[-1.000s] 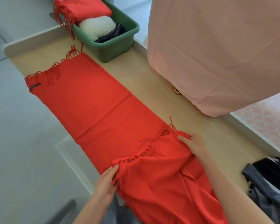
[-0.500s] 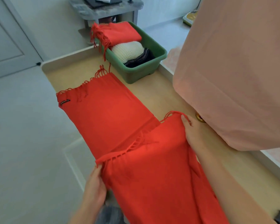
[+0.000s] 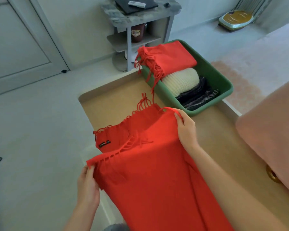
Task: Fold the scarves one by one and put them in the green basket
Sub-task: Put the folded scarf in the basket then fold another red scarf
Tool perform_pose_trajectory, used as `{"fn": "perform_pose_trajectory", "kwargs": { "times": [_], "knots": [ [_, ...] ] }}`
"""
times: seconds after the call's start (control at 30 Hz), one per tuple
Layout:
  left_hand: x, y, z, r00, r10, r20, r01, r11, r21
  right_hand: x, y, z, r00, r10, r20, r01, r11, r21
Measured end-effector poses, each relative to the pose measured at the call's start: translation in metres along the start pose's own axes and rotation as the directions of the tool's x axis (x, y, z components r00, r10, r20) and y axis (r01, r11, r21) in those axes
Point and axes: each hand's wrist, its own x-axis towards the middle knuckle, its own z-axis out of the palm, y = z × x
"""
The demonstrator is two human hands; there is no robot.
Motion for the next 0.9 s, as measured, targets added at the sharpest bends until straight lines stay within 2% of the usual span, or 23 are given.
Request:
{"fn": "perform_pose_trajectory", "kwargs": {
  "times": [0.2, 0.33, 0.43, 0.57, 0.73, 0.8, 0.9],
  "knots": [
    [0.067, 0.030, 0.020, 0.997, 0.033, -0.066, -0.029, 0.998, 0.058, 0.053, -0.021, 0.056, 0.999, -0.025, -0.037, 0.014, 0.962, -0.272],
    [0.096, 0.028, 0.029, 0.990, 0.066, -0.125, -0.048, 0.988, 0.145, 0.070, -0.005, 0.087, 0.996, -0.084, 0.013, 0.077, 0.826, -0.558],
    [0.107, 0.020, 0.031, 0.990, 0.041, -0.134, -0.010, 0.974, 0.227, 0.079, 0.010, 0.096, 1.000, 0.011, -0.015, -0.018, 0.751, -0.660],
    [0.112, 0.018, 0.036, 0.989, 0.103, -0.109, -0.067, 0.953, 0.295, 0.084, 0.028, 0.097, 0.996, 0.031, -0.082, -0.078, 0.740, -0.668],
    [0.107, 0.020, 0.041, 0.970, 0.213, -0.119, -0.177, 0.950, 0.256, 0.081, 0.037, 0.094, 0.975, -0.042, -0.220, -0.075, 0.864, -0.498],
    [0.109, 0.014, 0.040, 0.969, 0.217, -0.121, -0.177, 0.945, 0.274, 0.078, 0.041, 0.094, 0.965, -0.072, -0.251, -0.055, 0.885, -0.462],
    [0.113, 0.007, 0.039, 0.979, 0.186, -0.088, -0.140, 0.916, 0.375, 0.078, 0.051, 0.097, 0.979, -0.043, -0.198, -0.077, 0.824, -0.562]
  ]
}}
